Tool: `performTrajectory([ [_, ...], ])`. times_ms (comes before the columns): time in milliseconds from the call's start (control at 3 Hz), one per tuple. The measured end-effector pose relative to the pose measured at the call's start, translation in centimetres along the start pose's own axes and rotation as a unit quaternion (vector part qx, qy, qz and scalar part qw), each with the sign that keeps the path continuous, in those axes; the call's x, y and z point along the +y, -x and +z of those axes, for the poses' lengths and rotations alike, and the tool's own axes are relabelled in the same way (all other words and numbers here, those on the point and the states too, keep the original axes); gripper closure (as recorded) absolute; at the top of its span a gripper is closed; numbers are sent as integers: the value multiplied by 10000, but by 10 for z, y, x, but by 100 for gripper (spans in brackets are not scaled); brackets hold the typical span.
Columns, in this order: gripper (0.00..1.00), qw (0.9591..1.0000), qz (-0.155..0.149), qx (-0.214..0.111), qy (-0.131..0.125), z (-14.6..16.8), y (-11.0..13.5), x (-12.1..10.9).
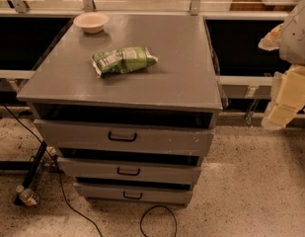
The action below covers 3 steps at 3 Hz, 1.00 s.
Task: Open middle drawer
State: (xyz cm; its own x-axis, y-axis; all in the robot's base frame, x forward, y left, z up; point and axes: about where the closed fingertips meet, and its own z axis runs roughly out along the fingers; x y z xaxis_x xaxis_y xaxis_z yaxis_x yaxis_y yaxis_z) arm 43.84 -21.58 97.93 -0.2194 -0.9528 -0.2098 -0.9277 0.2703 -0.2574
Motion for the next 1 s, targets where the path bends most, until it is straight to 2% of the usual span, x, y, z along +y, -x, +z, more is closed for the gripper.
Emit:
performTrajectory([
  [333,0,10000,0,0,0,0,0,0],
  [1000,43,10000,0,0,-1,0,0,0],
])
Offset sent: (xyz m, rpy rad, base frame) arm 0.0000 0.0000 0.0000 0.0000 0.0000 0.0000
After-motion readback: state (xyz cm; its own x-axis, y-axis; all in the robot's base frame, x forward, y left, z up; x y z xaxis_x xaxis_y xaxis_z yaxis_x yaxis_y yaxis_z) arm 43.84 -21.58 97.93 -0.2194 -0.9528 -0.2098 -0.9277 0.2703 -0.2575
